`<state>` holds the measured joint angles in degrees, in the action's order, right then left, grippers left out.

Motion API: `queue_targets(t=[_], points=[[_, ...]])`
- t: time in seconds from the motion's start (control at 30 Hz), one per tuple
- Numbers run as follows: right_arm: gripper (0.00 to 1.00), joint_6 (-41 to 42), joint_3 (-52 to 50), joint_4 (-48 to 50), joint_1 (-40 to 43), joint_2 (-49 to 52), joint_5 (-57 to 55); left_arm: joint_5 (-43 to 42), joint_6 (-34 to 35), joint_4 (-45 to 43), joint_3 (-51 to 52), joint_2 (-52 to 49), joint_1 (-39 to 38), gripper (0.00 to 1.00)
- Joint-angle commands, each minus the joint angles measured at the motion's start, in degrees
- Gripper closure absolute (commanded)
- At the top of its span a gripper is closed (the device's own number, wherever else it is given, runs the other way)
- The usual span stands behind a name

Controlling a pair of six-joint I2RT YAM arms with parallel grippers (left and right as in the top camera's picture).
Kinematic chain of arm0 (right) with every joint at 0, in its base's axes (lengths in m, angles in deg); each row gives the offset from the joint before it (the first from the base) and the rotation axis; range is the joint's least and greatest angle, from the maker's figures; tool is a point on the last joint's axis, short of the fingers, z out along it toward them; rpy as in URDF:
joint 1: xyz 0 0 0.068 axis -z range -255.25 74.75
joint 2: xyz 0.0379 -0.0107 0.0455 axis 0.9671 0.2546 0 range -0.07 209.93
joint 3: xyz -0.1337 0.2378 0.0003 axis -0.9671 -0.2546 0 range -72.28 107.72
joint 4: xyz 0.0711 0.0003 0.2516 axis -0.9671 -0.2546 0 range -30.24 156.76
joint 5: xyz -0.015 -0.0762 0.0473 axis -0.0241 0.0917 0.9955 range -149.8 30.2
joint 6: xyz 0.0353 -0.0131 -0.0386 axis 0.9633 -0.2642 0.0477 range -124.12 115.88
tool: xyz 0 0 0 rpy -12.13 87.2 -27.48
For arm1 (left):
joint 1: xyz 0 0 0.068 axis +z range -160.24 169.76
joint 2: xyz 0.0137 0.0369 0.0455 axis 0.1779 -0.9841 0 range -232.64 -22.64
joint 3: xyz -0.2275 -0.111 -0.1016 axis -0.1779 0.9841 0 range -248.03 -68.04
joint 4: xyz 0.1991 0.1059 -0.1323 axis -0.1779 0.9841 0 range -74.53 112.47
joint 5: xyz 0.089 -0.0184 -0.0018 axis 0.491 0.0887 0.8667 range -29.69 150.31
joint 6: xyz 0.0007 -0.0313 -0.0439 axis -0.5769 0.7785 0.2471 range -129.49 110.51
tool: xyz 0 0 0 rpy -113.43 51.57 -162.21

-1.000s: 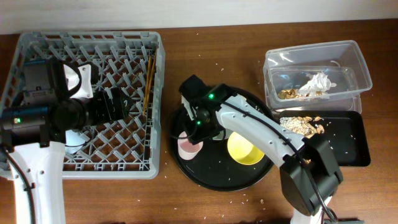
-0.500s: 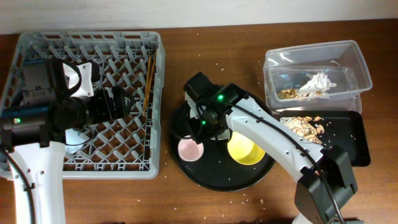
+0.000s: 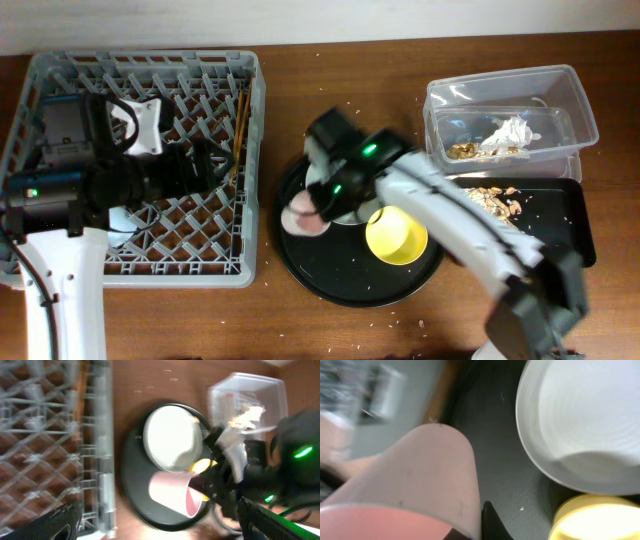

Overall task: Sort waste into correct bins and load items into the dishwasher rack
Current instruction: 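Grasp the pink cup with the right gripper, then pass the pink cup from right gripper to left gripper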

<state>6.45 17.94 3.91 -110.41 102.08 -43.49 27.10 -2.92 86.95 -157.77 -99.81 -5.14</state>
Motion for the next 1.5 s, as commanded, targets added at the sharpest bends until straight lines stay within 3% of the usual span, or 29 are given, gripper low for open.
queue_targets(t=[0.0,0.1,0.2,0.4,0.53,0.57,0.6,0.77,0.83,0.87,0.9,1.0,1.1,1.17,1.2,1.23,1.27,1.3,1.37,1.47], points=[[0.96,-12.5,9.2,-2.4,7.8,-9.6,17.8,-15.3,-1.1,-1.9,-0.3,0.0,-3.0,0.01],[0.96,-24.3,10.4,-4.6,13.7,-16.0,37.5,-27.7,-1.1,-6.0,-0.3,0.0,-6.6,0.01],[0.96,-27.8,10.4,-7.4,14.6,-17.3,41.1,-39.1,-1.1,-10.4,-0.3,0.0,-8.7,0.01],[0.96,-28.3,10.4,-4.0,14.6,-17.3,44.1,-49.7,-1.1,-12.3,-0.3,0.0,-14.5,0.11],[0.96,-26.8,10.4,-1.5,14.7,-17.3,44.1,-50.2,-1.1,-12.3,-0.3,0.1,-16.2,0.11],[0.96,-26.1,10.4,-0.7,14.7,-17.3,43.8,-51.2,-1.1,-12.3,-0.3,0.1,-16.2,0.20],[0.96,-26.1,10.4,0.0,14.7,-17.3,43.6,-52.7,-1.1,-12.3,-0.3,0.1,-16.2,0.22],[0.96,-23.1,10.4,3.3,14.7,-17.3,42.6,-54.3,-1.1,-12.3,-0.3,0.1,-16.2,0.20],[0.96,-20.4,10.4,3.8,15.9,-17.3,41.5,-54.7,-1.1,-12.4,-0.3,0.1,-16.2,0.25],[0.96,-19.9,10.4,3.7,17.2,-17.3,41.6,-56.6,-1.1,-13.3,-0.3,0.1,-16.2,0.24],[0.96,-19.1,10.4,3.7,18.0,-17.3,41.6,-57.0,-0.6,-14.3,-0.4,0.1,-16.2,0.15],[0.96,-19.0,10.4,3.7,18.8,-17.3,42.7,-57.0,-0.6,-16.1,-0.5,0.2,-16.1,0.14],[0.96,-19.0,10.4,3.8,18.6,-17.3,42.6,-57.0,-0.6,-16.9,-0.5,0.2,-16.1,0.36],[0.96,-19.1,10.4,3.8,18.7,-17.3,42.6,-57.0,-0.6,-16.9,-0.5,0.2,-16.1,0.41],[0.96,-19.1,10.4,3.8,18.7,-17.3,42.6,-56.8,-0.6,-16.9,-0.5,0.2,-16.1,0.43],[0.85,-19.1,10.4,4.0,18.7,-17.3,42.6,-55.1,-0.6,-16.8,-0.5,0.2,-16.1,0.44],[0.58,-19.0,10.4,4.5,18.9,-17.3,42.6,-50.7,-0.6,-16.8,-0.5,0.2,-16.1,0.44],[0.48,-18.9,10.6,4.7,19.5,-17.4,42.2,-45.4,-0.6,-16.5,-0.5,0.2,-16.1,0.44],[0.39,-15.3,11.4,4.7,22.0,-17.9,37.7,-31.0,-0.6,-15.0,-0.5,0.2,-16.1,0.44],[0.35,-4.7,11.8,3.2,28.7,-20.5,28.9,-8.2,0.4,-9.0,-0.5,0.2,-14.9,0.44]])
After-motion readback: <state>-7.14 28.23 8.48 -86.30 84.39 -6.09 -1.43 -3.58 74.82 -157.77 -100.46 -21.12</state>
